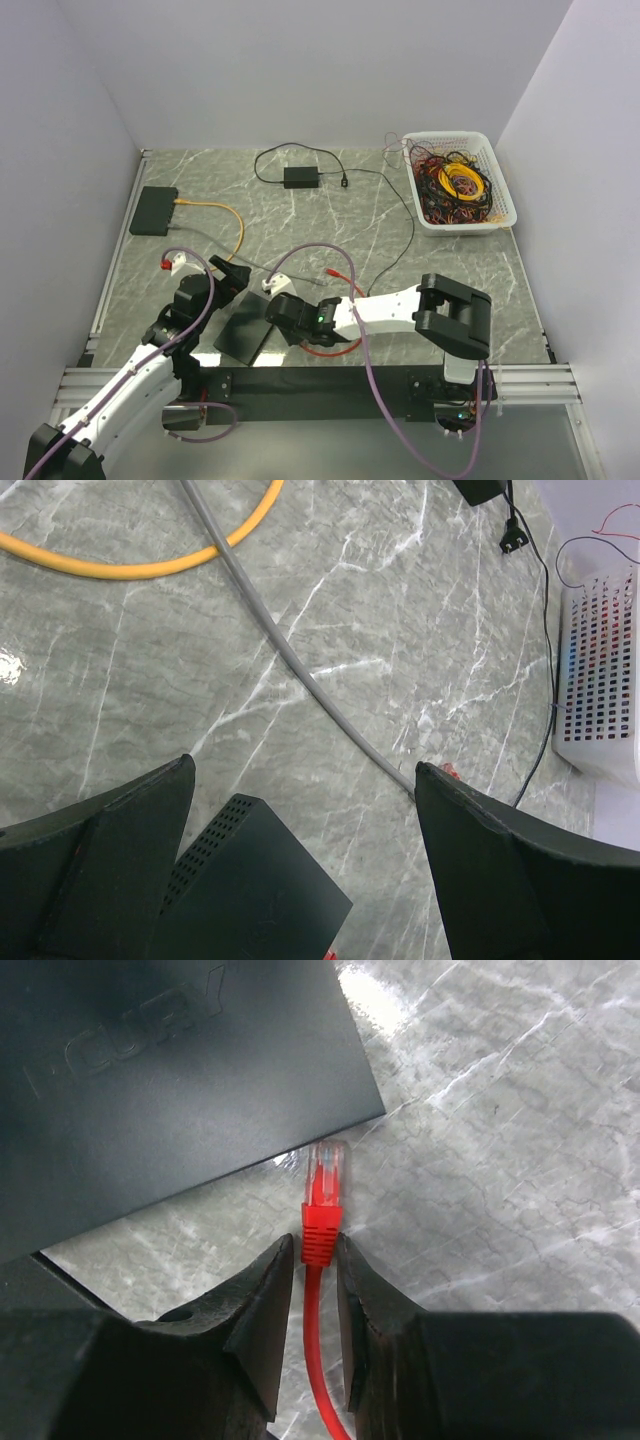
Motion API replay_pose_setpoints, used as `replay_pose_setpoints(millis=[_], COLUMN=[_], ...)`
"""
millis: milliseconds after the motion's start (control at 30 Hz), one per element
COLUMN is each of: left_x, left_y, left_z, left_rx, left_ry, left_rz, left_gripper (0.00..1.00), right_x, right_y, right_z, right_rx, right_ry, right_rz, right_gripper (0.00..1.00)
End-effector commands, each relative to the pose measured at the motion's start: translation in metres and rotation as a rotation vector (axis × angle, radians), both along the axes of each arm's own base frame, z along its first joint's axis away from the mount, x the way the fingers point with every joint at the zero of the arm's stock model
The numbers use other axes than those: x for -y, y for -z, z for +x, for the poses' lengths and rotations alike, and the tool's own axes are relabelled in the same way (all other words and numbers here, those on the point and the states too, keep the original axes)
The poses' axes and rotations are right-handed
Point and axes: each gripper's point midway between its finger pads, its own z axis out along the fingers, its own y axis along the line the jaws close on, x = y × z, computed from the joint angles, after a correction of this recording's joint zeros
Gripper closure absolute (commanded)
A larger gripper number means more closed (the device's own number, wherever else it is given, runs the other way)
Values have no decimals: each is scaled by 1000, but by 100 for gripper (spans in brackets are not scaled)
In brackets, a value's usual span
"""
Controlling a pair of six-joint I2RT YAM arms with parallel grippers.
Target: Insert the plug into the switch port
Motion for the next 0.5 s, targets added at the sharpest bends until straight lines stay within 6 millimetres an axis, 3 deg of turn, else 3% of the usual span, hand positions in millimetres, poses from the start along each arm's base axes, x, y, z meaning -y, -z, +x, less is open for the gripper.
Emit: replay_pose_setpoints(millis=[0,167,300,467], left_x=[3,3,3,4], left_y=[-6,-6,-4,2], left_z=[2,2,2,1], left_rx=[26,28,22,4], left_ry=[15,14,15,20], left_rz=[-2,-2,-1,3], left_gripper=[2,2,3,2], right_x=[-8,-7,-3,23], right_y=[-5,-3,-4,-10], right_z=[10,10,11,12], right_rx=[6,1,9,33], right_ry=[35,38,48,80], right_rz=[34,33,32,31], right_gripper=[72,80,94,100])
